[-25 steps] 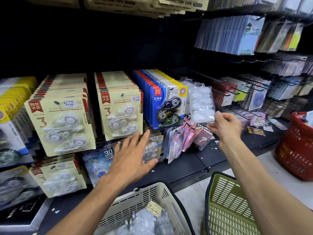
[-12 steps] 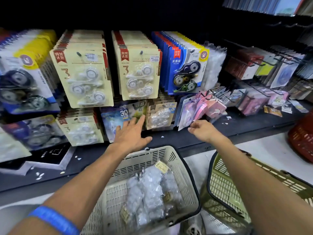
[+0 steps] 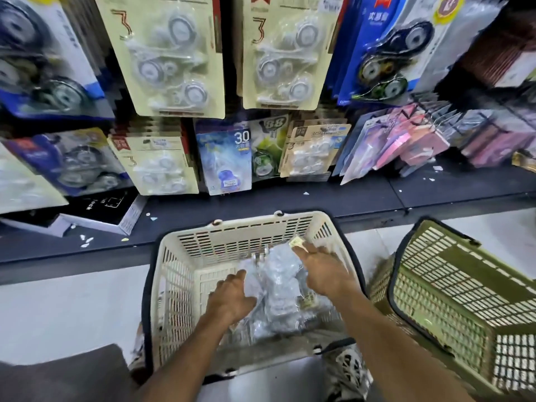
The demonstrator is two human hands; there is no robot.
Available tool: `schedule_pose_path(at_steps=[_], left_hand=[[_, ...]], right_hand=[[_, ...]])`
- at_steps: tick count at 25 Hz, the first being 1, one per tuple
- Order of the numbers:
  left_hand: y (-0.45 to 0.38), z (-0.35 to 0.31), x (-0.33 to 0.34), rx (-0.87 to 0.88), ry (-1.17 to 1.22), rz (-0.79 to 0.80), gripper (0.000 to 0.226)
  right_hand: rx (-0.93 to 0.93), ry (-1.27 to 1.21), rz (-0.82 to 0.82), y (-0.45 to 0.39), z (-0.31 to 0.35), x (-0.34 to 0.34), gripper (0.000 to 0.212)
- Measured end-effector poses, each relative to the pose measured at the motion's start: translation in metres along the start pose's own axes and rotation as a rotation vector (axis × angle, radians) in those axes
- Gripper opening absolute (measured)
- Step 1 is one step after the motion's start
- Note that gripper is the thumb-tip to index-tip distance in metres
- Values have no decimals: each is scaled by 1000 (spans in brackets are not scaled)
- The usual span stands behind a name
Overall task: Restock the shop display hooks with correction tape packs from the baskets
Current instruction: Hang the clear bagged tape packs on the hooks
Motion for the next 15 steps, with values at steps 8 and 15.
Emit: schedule_pose_path(at_steps=[8, 15], left_hand=[[-21, 2, 35, -24, 250, 84, 72], [-33, -4, 17, -371, 1133, -44, 72]], right_hand=[[-135, 156, 23, -51, 16, 55, 82], [273, -1165, -204, -47, 3, 18, 18]])
Point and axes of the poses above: each hand's wrist, its own y-axis away from the middle knuckle, its own x-axis out of the palm, z = x × y, the point moved 10 cm from there along -y, towards the middle knuckle, and after that the axes turned 13 degrees about -z, right-handed, at the moved point
